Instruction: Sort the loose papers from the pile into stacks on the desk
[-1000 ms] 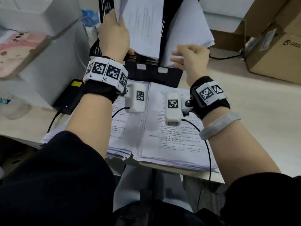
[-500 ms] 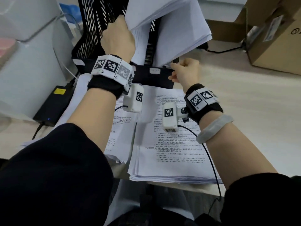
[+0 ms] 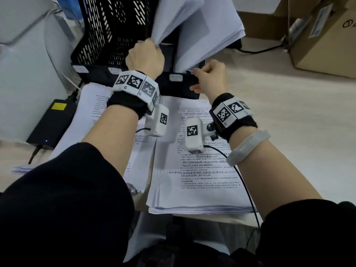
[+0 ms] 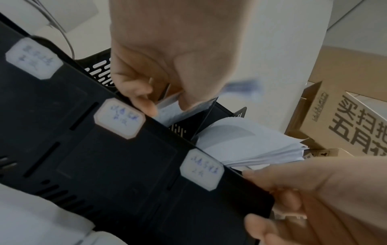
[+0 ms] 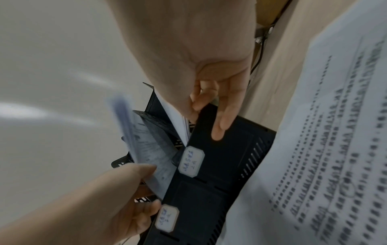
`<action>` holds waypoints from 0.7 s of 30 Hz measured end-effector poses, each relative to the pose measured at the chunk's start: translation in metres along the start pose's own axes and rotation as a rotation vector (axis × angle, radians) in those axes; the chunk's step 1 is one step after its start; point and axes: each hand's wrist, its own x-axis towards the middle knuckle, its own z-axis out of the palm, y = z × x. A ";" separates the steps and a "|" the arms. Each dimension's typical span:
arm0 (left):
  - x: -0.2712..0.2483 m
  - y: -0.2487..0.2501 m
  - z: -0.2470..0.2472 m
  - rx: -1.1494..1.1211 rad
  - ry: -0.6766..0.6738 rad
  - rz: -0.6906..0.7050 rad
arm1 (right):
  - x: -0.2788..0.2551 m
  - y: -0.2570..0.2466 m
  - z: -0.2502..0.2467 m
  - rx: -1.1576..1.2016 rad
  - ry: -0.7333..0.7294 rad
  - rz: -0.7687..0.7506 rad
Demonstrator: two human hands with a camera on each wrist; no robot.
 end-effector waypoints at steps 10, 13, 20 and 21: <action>-0.022 -0.007 -0.016 -0.152 -0.089 0.011 | -0.025 -0.010 -0.017 0.007 -0.137 0.069; -0.037 -0.005 -0.028 -0.219 -0.099 0.003 | -0.041 -0.016 -0.026 0.067 -0.111 0.028; -0.091 -0.001 -0.056 -0.403 -0.160 0.046 | -0.092 -0.029 -0.057 0.158 0.001 -0.168; -0.100 0.001 -0.059 -0.430 -0.171 0.058 | -0.100 -0.029 -0.062 0.166 0.014 -0.191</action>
